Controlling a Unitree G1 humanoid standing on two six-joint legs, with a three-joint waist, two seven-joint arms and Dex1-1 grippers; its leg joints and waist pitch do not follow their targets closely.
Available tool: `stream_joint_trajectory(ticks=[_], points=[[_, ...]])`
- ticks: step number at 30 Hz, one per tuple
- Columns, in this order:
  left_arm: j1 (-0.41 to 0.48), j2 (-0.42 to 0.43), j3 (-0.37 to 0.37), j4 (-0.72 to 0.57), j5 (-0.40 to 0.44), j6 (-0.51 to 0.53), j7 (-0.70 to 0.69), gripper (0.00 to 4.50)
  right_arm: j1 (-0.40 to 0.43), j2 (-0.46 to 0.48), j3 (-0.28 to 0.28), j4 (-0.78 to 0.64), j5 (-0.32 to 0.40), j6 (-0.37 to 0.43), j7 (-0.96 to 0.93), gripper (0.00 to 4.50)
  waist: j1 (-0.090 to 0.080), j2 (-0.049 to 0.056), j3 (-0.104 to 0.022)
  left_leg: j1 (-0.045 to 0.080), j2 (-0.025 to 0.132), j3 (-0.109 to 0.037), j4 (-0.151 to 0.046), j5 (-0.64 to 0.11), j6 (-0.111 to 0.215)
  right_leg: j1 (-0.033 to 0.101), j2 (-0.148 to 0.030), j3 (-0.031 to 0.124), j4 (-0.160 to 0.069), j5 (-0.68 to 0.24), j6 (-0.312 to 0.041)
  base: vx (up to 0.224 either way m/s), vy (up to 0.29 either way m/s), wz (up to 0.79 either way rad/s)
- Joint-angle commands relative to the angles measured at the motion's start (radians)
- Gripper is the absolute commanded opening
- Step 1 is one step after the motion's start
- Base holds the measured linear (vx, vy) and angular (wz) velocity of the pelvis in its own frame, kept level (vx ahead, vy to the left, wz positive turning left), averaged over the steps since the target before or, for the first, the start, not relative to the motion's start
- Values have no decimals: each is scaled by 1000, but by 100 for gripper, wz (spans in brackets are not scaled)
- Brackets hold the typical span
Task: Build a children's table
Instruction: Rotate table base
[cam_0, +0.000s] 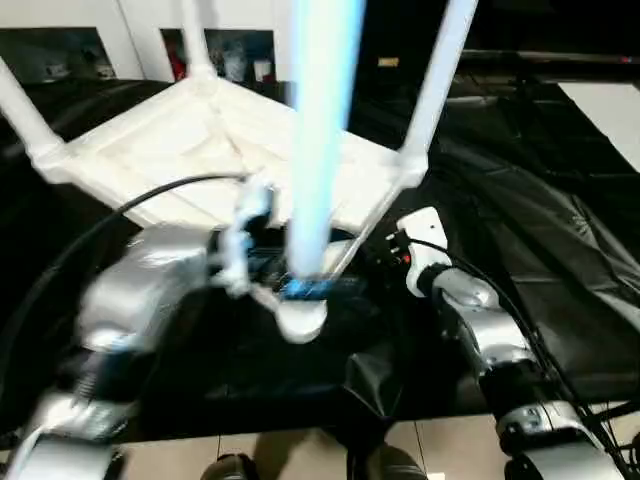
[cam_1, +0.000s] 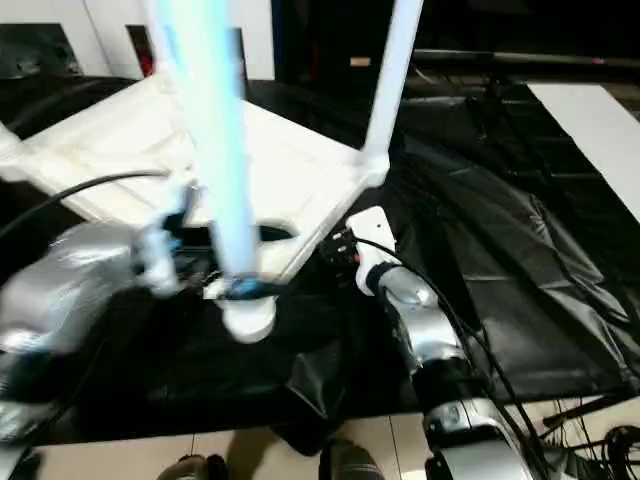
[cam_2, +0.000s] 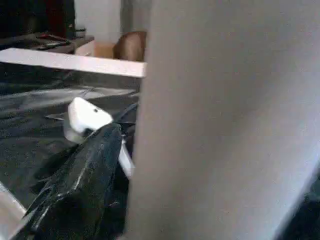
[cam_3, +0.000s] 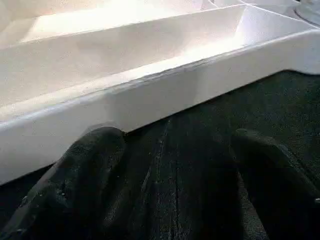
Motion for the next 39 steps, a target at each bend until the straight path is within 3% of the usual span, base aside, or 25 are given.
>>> stream_joint_trajectory(ticks=[1, 8, 16, 18, 21, 22, 31, 34, 36, 39], points=[[-25, -15, -25, 53, 66, -68, 49, 395, -13, 4, 6, 8, -7, -12, 4, 405, 8, 3, -85, 15, 18, -10, -65, -207, 7, 64, -44, 32, -68, -246, -208, 0, 0, 0], [-56, -100, -69, 66, 66, -85, 56, 395, 1, 32, 24, -25, 30, -21, 90, 405, 11, 5, -88, 12, 20, -7, -63, -180, 32, 69, -43, 31, -62, -160, -258, 0, 0, 0], [-83, -165, -98, 147, 128, -176, 94, 395, -2, 37, 39, -21, 27, -37, 111, 405, 9, 6, -88, 14, 21, -10, -64, -213, 29, 68, -45, 30, -71, -218, -247, 0, 0, 0], [-89, -179, -102, 179, 155, -212, 117, 395, -6, 30, 25, -15, 25, -41, 102, 405, 9, 12, -90, 15, 20, -10, -63, -214, 28, 69, -44, 29, -70, -209, -250, 0, 0, 0], [-99, -199, -94, 210, 179, -243, 150, 395, -4, 22, 16, -16, 24, -45, 112, 405, 10, 13, -93, 14, 20, -10, -62, -209, 32, 72, -44, 29, -68, -180, -260, 0, 0, 0], [-106, -216, -91, 227, 188, -262, 165, 395, 4, 20, 18, -27, 28, -43, 133, 405, 10, 18, -94, 14, 20, -10, -61, -204, 38, 72, -43, 29, -67, -157, -271, 0, 0, 0], [-142, -265, -91, 304, 210, -296, 199, 395, 20, 16, 22, -40, 22, -55, 138, 405, 12, 22, -100, 14, 20, -11, -59, -222, 41, 76, -45, 27, -70, -172, -282, 0, 0, 0], [-153, -266, -81, 334, 225, -322, 208, 395, 14, 4, 0, -33, 14, -67, 105, 405, 15, 24, -101, 15, 20, -12, -59, -223, 41, 75, -45, 26, -71, -175, -282, 0, 0, 0], [-159, -234, -52, 343, 200, -326, 166, 395, 16, -25, -47, -69, 41, -61, 98, 405, 18, 22, -103, 16, 17, -12, -58, -219, 39, 79, -43, 26, -71, -179, -276, 0, 0, 0], [-158, -197, -32, 339, 172, -319, 108, 395, 28, -64, -75, -116, 66, -49, 133, 405, 20, 21, -104, 15, 18, -11, -58, -204, 55, 79, -44, 27, -68, -150, -282, 0, 0, 0]])
